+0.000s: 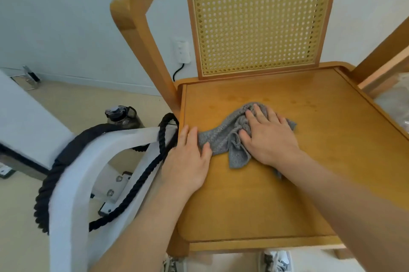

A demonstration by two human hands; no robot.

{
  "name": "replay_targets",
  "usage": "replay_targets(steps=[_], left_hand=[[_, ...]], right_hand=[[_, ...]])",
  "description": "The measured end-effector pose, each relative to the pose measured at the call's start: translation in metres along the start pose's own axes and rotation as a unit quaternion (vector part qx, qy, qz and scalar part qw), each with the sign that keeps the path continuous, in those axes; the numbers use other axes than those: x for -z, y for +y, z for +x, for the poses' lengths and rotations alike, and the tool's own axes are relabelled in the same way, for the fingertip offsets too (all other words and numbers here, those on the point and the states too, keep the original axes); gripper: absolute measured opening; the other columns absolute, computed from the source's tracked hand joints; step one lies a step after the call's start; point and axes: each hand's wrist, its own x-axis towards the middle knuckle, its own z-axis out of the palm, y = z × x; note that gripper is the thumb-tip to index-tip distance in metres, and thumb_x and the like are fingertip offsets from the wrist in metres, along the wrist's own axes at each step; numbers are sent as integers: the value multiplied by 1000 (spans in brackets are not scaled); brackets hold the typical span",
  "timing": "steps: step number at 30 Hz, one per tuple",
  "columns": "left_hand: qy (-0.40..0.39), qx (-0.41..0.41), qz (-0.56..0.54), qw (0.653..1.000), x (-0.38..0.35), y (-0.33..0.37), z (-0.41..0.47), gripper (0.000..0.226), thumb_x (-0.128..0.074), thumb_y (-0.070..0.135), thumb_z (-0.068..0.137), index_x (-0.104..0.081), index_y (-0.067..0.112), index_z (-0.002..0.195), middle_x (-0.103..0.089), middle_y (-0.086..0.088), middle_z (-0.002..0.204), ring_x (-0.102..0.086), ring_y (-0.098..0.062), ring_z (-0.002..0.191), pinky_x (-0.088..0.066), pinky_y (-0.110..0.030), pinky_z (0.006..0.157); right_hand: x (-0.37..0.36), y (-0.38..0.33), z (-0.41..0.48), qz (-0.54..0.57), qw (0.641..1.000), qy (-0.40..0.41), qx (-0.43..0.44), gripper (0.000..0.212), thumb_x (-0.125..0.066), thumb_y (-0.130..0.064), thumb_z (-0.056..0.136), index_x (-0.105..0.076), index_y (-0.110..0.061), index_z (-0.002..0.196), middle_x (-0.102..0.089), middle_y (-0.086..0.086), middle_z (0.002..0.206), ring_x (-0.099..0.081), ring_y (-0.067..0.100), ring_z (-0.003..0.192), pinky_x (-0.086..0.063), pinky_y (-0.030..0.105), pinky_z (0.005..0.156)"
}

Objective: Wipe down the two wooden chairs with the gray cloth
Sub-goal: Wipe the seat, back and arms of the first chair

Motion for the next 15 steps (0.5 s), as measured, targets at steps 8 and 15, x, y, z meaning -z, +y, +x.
replay_targets(steps=[8,15], left_hand=[[40,28,-167,985,16,-1,13,47,-28,37,102,-29,31,148,-36,6,153,-37,-16,137,-32,-36,110],[21,-3,-157,987,6,-8,9,69,-37,52,97,0,35,153,-11,13,160,-23,-9,144,-29,-29,107]], right_hand=[[-10,-75,-27,-1,975,-6,223,60,-13,-52,97,0,-33,153,1,-8,162,8,24,148,0,43,120],[12,29,40,-36,999,-14,-11,66,-14,-55,97,-5,-25,155,1,-3,163,1,22,149,-9,43,120]])
